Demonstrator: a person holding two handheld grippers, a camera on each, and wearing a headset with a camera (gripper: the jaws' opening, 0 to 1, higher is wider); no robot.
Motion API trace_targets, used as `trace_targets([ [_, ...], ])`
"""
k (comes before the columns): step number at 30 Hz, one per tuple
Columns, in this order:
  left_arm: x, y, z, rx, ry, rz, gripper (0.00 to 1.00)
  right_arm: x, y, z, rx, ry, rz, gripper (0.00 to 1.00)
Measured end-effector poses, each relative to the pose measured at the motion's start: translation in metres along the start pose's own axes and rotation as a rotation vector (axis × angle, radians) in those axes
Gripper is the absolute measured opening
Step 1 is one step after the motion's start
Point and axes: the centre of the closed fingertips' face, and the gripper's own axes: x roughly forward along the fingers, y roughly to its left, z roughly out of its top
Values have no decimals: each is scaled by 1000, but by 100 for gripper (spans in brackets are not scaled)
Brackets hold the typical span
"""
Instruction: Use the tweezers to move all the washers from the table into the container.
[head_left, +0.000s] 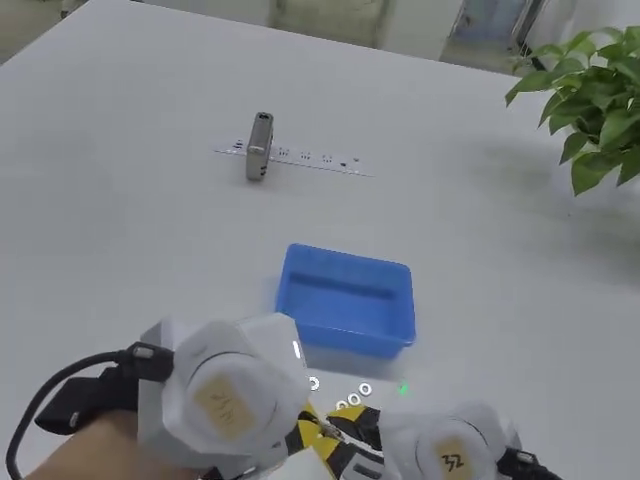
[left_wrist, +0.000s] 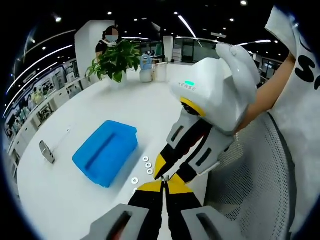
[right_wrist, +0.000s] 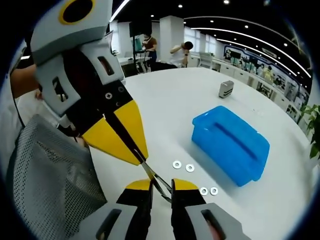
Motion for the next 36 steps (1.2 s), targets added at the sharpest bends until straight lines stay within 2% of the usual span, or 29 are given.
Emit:
trace_targets([
  [3, -5, 6, 1, 20, 2, 15, 0, 4, 0, 8, -10, -15, 15, 10],
  [6, -9, 12, 2, 78, 16, 32, 0, 7, 0, 17, -35, -26, 15, 10],
  [9, -14, 17, 6, 129, 12, 44, 0, 8, -1, 25, -69, -40, 18, 8],
  [11, -16, 20, 9, 131, 2, 55, 0, 10, -4, 30, -74, -52, 20, 7],
  [12, -15, 23, 10, 128, -4, 76, 0, 11, -6, 32, -68, -57, 21, 7],
  [18, -19, 42, 10, 7, -61, 205, 0, 14, -14, 36, -14, -76, 19, 5],
  [19, -20, 42, 9, -16, -69, 215, 2, 14, -16, 36, 1, -81, 16, 5],
  [21, -23, 42, 5, -95, -95, 231, 15, 12, -21, 39, 65, -110, 18, 5],
  [22, -25, 39, 3, -136, -112, 223, 17, 11, -23, 39, 97, -114, 21, 5],
  [24, -30, 40, -2, -203, -142, 264, 18, 10, -28, 43, 160, -142, 29, 5],
  [25, -32, 39, -6, -220, -146, 277, 22, 9, -31, 44, 189, -151, 27, 5],
  [29, -36, 31, -31, -307, -135, 359, 36, 11, -36, 45, 204, -155, 32, 5],
  [32, -37, 28, -43, -353, -143, 420, 46, 13, -36, 45, 206, -155, 31, 5],
  [34, -37, 24, -49, -363, -134, 449, 52, 14, -36, 45, 209, -156, 32, 5],
  [36, -40, 29, -55, -329, -81, 488, 64, 15, -36, 45, 209, -154, 32, 5],
])
